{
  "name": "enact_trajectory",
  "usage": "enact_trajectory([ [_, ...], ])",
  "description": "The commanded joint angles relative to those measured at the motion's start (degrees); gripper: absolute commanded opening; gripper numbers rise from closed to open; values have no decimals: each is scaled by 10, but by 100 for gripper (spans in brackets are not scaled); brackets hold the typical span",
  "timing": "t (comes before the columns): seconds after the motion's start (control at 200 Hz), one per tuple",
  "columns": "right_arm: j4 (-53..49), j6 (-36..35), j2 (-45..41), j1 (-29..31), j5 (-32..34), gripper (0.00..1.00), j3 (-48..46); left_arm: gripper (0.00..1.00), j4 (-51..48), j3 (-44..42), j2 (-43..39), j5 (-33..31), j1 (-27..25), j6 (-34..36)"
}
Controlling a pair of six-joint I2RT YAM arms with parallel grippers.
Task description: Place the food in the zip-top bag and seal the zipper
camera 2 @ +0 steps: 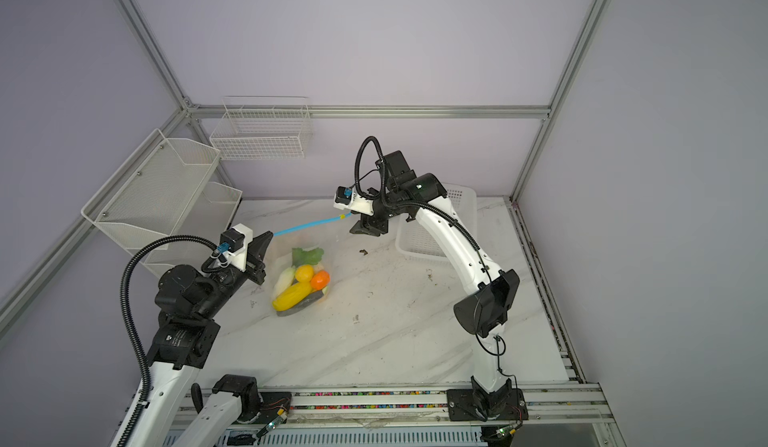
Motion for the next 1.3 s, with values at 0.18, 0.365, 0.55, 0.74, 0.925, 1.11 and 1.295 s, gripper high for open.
enact_trajectory([
  [0.18, -11, -40, 36, 1, -38, 67, 49, 0, 10, 6, -19, 63, 2, 37],
  [0.365, -30, -53, 42, 1, -67, 56, 51, 0, 3, 7, -22, 64, 2, 39],
  [0.55, -43, -58, 33, 1, -68, 48, 29, 0, 3, 4, -19, 60, 2, 41],
  [0.74, -44, -62, 27, 1, -69, 44, 19, 0, 3, 4, -19, 56, 2, 41],
  [0.925, -45, -61, 30, 1, -67, 43, 19, 0, 0, 2, -22, 51, 2, 42],
  [1.11, -45, -59, 33, 1, -64, 42, 22, 0, 2, 1, -23, 49, 2, 42],
  [1.295, -44, -57, 46, 1, -59, 44, 37, 0, 2, 1, -22, 56, 2, 42],
])
